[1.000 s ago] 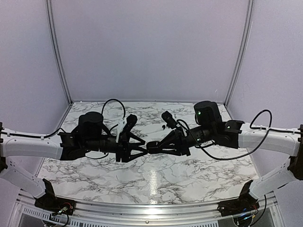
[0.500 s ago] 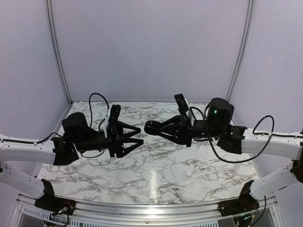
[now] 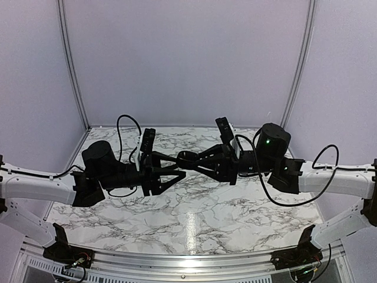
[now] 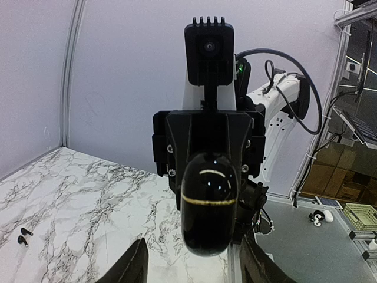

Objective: Insert the wireless bluetooth earbuds into the charging case
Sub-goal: Pass from the right arm to the left

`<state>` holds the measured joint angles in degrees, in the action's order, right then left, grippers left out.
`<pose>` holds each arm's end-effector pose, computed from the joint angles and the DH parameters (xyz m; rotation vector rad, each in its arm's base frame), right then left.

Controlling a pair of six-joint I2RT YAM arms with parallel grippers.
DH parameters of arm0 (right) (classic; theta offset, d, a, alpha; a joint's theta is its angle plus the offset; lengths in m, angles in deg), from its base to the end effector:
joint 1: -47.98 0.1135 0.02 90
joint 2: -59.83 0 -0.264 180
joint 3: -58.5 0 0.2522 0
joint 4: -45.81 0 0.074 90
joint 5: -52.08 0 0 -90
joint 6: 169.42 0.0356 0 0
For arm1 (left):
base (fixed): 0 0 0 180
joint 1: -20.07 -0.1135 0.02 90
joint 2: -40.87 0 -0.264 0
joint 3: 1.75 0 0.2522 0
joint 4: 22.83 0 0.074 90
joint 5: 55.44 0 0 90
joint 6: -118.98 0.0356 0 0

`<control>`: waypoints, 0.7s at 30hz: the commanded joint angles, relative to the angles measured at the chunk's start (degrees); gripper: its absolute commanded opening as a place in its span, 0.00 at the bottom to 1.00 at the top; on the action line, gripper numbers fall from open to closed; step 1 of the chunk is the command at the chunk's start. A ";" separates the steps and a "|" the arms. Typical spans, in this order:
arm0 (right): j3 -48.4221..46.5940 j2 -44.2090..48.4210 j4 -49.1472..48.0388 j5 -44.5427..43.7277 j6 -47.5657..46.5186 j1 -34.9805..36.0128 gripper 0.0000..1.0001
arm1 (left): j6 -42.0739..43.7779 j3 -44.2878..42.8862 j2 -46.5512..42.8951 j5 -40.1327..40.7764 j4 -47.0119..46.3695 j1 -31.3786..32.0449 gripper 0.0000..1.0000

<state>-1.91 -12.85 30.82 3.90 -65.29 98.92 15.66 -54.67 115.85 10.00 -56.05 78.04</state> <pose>0.1632 0.2388 0.3167 -1.1155 1.3183 1.4204 0.1411 -0.2534 0.2943 0.9236 1.2188 -1.3095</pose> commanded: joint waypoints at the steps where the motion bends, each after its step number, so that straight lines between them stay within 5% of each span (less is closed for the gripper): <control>1: 0.01 -0.79 -1.96 -0.58 -0.13 1.23 0.03 | -0.37 -1.47 0.24 1.80 -3.46 0.63 0.55; 6: 0.89 -0.79 -3.17 -1.03 0.30 1.57 0.03 | -0.10 -1.36 -0.10 1.14 -3.64 0.65 0.54; 21: 2.20 -0.88 -5.36 -1.96 1.34 1.85 0.03 | -0.34 -1.74 1.10 1.02 -4.43 0.65 0.27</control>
<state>0.45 -13.70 27.83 2.33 -64.42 100.06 14.94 -54.69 115.91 11.07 -58.15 78.48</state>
